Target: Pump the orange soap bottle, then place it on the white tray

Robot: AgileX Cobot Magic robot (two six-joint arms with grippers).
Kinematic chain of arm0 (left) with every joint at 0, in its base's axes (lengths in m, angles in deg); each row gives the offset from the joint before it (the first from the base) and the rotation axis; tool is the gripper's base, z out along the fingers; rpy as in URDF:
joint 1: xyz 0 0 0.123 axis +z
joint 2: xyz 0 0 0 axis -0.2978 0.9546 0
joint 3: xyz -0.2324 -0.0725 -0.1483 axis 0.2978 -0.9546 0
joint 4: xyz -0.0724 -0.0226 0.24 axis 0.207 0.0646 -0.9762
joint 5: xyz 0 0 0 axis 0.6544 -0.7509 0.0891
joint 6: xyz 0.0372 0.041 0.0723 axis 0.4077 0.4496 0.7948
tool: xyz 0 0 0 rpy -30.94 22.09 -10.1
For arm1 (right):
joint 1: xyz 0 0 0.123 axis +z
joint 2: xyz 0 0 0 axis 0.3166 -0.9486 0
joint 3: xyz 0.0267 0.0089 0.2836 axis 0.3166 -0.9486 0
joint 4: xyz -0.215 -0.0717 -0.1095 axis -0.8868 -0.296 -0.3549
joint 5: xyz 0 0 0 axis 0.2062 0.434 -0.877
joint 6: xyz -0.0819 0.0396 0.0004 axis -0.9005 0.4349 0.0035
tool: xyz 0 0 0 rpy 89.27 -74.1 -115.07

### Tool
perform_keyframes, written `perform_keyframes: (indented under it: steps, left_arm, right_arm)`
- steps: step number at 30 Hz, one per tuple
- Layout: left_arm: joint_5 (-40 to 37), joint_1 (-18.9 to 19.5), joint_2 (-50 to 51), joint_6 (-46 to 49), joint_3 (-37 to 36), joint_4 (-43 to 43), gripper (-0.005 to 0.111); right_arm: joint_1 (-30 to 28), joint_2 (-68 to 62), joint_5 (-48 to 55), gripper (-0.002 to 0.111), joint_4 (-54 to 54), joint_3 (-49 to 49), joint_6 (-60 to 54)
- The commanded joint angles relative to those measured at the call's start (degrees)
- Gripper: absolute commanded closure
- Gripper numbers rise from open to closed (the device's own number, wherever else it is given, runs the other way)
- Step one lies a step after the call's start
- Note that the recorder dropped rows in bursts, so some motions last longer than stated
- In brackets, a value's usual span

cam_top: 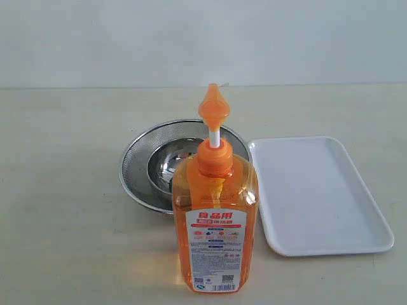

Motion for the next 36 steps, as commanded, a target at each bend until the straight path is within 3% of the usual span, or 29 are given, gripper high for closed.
perform_keyframes:
  steps: [1,36]
  left_arm:
    - [0.0,0.1,-0.2,0.3,-0.2,0.4,0.102]
    - [0.2,0.1,-0.2,0.3,-0.2,-1.9,0.102]
  right_arm:
    - [-0.3,0.3,-0.7,0.109,-0.2,0.1,0.0]
    - [-0.3,0.3,-0.7,0.109,-0.2,0.1,0.0]
